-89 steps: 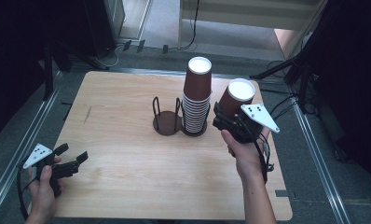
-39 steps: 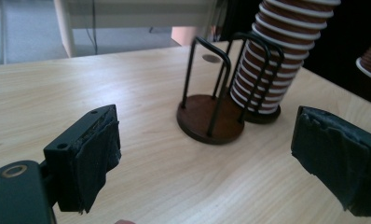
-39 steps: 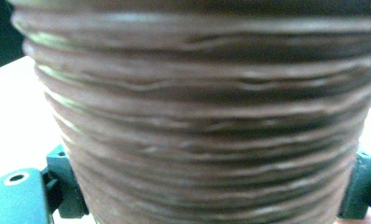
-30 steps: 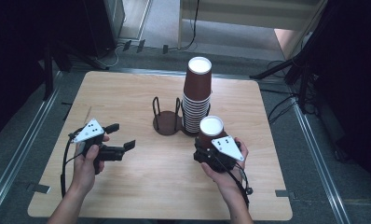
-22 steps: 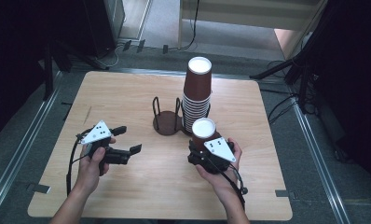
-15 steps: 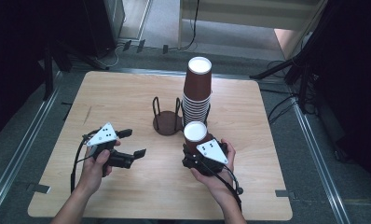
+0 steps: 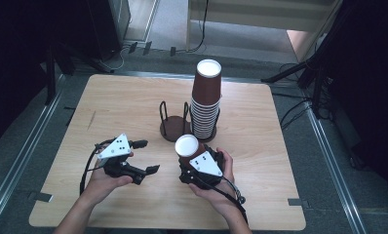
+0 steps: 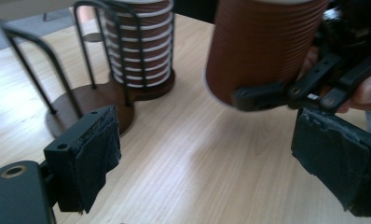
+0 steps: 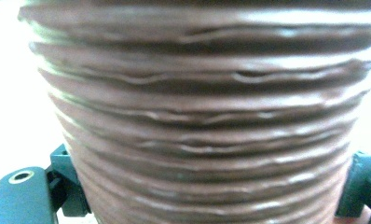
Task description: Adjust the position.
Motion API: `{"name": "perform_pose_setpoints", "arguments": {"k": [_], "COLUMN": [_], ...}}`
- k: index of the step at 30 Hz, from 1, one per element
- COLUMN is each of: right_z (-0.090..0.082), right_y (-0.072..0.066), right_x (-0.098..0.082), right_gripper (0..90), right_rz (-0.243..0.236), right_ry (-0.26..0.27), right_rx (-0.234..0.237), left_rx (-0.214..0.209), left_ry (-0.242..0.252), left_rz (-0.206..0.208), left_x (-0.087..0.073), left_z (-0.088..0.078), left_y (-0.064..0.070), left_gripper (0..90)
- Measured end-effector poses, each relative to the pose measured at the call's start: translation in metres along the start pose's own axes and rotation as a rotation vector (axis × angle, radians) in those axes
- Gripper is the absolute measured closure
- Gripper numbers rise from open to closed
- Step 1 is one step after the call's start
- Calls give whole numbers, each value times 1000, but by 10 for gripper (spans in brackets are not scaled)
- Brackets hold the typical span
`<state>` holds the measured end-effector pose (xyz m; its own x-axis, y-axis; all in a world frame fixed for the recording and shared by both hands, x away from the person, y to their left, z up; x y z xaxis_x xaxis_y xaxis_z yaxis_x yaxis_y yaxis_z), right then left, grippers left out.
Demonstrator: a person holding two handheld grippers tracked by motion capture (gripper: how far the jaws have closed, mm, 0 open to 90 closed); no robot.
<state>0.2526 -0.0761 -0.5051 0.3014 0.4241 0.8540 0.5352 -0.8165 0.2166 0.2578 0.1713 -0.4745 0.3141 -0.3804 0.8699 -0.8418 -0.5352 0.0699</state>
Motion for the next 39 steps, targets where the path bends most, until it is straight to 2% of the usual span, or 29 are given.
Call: {"name": "perform_pose_setpoints", "arguments": {"k": [18, 22, 25, 32, 38, 39], "right_z": [8, 10, 11, 10, 10, 10], "right_y": [-32, -35, -37, -44, -49, -50], "right_x": [-7, -9, -10, -12, -13, -14], "right_gripper": [122, 121, 120, 119, 118, 118], "right_rz": [-143, -162, -186, -233, -269, -270], "right_ry": [-16, -19, -21, -14, -9, -12], "right_rx": [56, 60, 50, 78, 125, 132], "left_rx": [-61, -77, -72, -84, -88, -93], "left_ry": [-43, -34, -39, -65, -95, -93], "left_rz": [84, 93, 100, 142, 186, 184], "left_x": [4, 4, 4, 4, 3, 2], "left_z": [8, 8, 8, 7, 8, 9], "left_y": [17, 18, 19, 21, 24, 25], "left_gripper": [93, 106, 132, 141, 145, 145]}}
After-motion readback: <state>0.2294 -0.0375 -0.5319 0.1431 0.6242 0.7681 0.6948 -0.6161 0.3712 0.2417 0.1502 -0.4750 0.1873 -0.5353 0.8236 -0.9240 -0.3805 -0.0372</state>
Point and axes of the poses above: each handheld gripper's, and its own axes: z roughly forward along the jaws, x roughly out of its top, y roughly to its right, the point moved 1 cm from there along z, roughly forward along the jaws, and after that the axes turned 5 degrees about -y, right-handed, at the moved point
